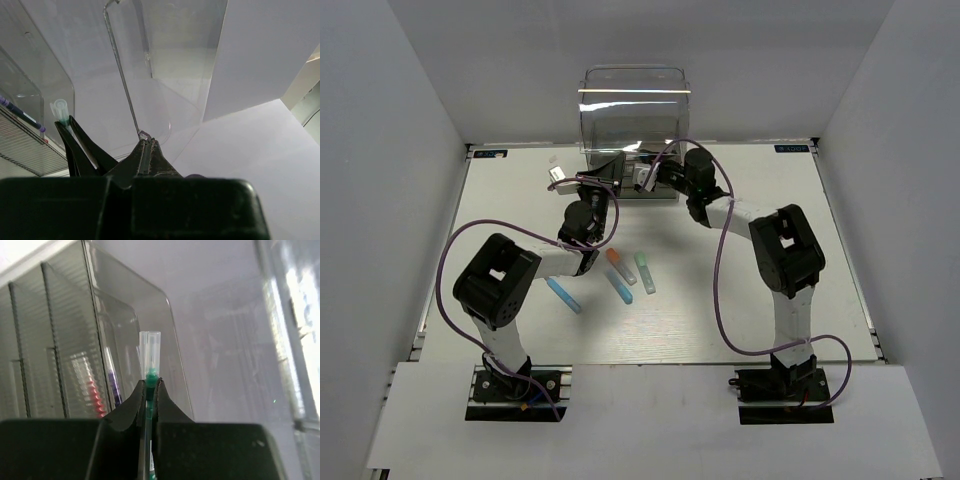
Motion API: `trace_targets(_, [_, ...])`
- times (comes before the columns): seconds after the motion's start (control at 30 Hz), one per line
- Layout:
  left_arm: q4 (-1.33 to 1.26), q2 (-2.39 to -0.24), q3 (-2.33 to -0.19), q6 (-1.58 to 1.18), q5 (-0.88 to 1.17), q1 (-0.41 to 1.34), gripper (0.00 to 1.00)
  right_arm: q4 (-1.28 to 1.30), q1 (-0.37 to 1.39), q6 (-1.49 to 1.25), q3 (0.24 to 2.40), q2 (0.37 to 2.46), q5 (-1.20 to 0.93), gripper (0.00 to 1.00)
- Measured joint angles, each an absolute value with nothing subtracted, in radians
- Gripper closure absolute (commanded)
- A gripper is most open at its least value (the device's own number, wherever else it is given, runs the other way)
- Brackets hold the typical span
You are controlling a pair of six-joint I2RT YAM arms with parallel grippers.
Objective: Sort the stationery into containers
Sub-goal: Place the stationery in the drawer.
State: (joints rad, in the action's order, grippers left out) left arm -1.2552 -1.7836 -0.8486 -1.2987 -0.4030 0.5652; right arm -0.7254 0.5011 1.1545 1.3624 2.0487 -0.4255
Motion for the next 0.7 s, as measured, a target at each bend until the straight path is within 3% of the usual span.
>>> trace_targets(0.27, [-1.249, -1.784, -0.854, -1.299, -0.402, 0.565, 1.0, -0.648, 0.491, 1.151, 1.385, 2.058, -0.398, 0.98])
trace_targets(0.3, [-1.248, -1.784, -0.854, -1.299, -0.401, 0.565, 1.0, -0.632, 0.492, 1.148, 1.385, 2.058, -0.398, 0.82])
trace_targets(0.4, [-1.24, -1.784, -0.856, -1.299, -0.401, 0.565, 1.0, -0.612, 0.492, 1.136, 1.386, 2.057, -0.399, 0.54])
trace_targets(0.53, [-1.241, -1.784, -0.868, -1.301, -0.399, 0.565, 1.0, -0.616, 0.491, 1.126, 1.389, 2.042, -0.41, 0.46])
trace_targets(0.7, [-1.233, -1.784, -0.877, -1.3, -0.4, 0.565, 1.0, -0.598, 0.49, 1.096, 1.343, 2.019, -0.435, 0.46])
